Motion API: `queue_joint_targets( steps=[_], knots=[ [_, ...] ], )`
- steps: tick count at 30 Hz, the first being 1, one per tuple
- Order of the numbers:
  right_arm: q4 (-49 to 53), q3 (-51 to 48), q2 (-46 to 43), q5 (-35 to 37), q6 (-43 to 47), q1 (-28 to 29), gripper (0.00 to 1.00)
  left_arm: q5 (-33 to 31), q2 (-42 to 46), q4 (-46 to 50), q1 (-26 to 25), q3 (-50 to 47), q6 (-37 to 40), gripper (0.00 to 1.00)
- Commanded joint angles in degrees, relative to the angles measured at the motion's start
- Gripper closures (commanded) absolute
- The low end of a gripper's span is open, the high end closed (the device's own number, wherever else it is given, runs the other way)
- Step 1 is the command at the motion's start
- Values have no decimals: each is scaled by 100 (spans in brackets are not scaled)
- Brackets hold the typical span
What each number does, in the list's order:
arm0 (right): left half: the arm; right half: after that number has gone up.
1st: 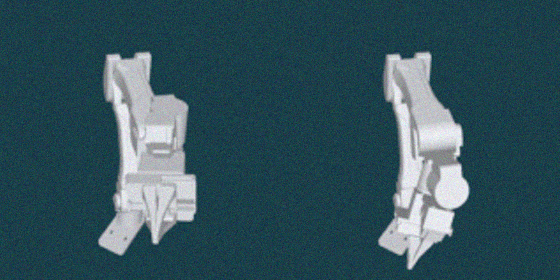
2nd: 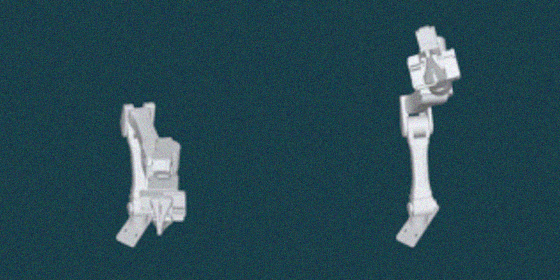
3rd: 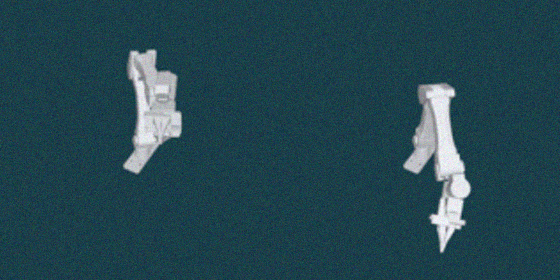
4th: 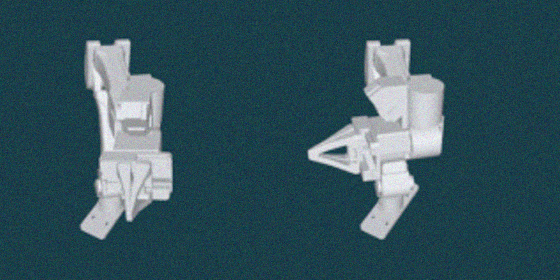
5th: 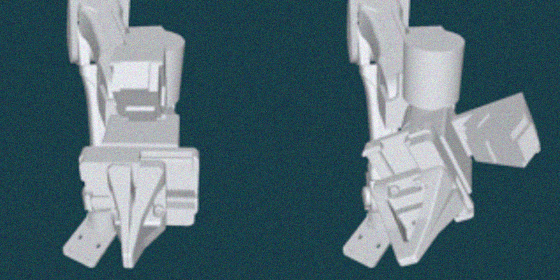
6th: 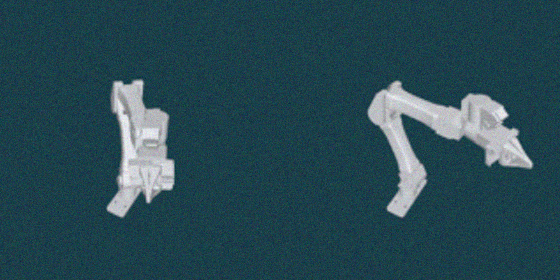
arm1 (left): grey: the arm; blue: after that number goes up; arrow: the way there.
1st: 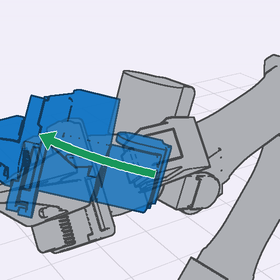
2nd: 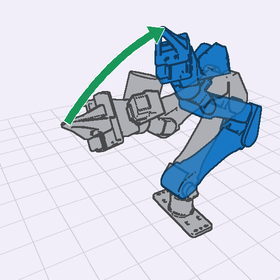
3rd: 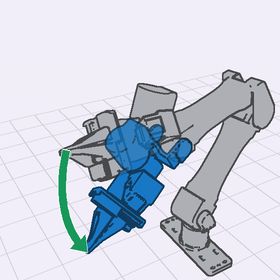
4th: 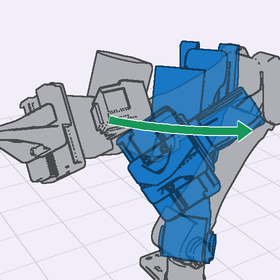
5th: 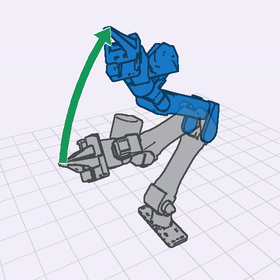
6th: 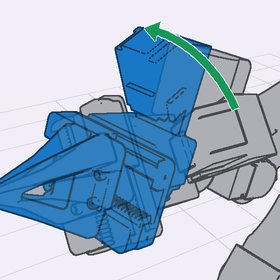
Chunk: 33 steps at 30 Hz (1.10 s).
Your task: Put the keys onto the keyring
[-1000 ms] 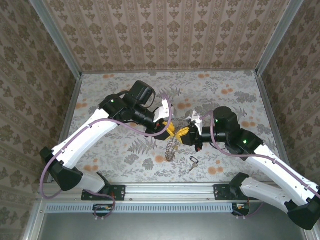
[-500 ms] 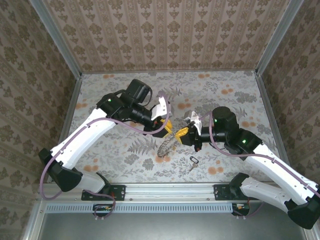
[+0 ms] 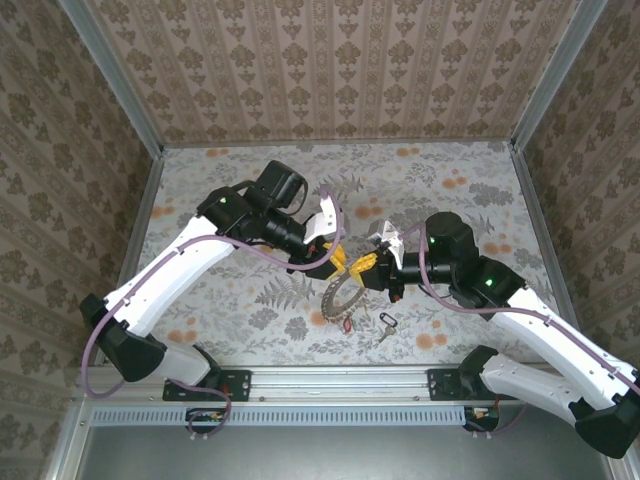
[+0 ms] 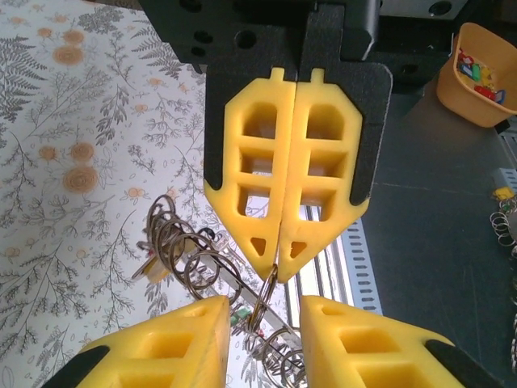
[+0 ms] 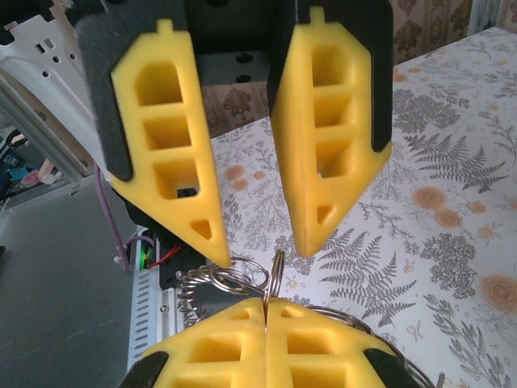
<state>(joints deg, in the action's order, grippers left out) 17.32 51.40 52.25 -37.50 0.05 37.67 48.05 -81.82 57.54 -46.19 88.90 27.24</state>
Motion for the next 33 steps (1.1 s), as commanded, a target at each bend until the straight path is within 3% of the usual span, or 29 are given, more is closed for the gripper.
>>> queue_joint_targets(
  steps=[1,14,21,24,29,32,33],
  knots=[
    [-256,203,-77,-169,58,38,100,178,-9,77,-1,-23,228,70],
    [-326,184,-90,-197,39,39,100,286,5,-30,-21,-152,229,78],
    [-359,152,-132,-167,30,33,100,339,43,-102,-36,-250,229,89],
    [-392,131,-126,-162,16,33,100,364,118,-266,-56,-354,181,100],
    [-421,54,-189,193,-29,30,100,249,319,-552,-63,-627,50,100],
    [-415,-81,-282,825,-234,7,75,125,570,-837,80,-875,-87,100],
    [-389,-149,-333,1108,-369,-32,60,83,653,-934,132,-952,-128,100]
  ],
)
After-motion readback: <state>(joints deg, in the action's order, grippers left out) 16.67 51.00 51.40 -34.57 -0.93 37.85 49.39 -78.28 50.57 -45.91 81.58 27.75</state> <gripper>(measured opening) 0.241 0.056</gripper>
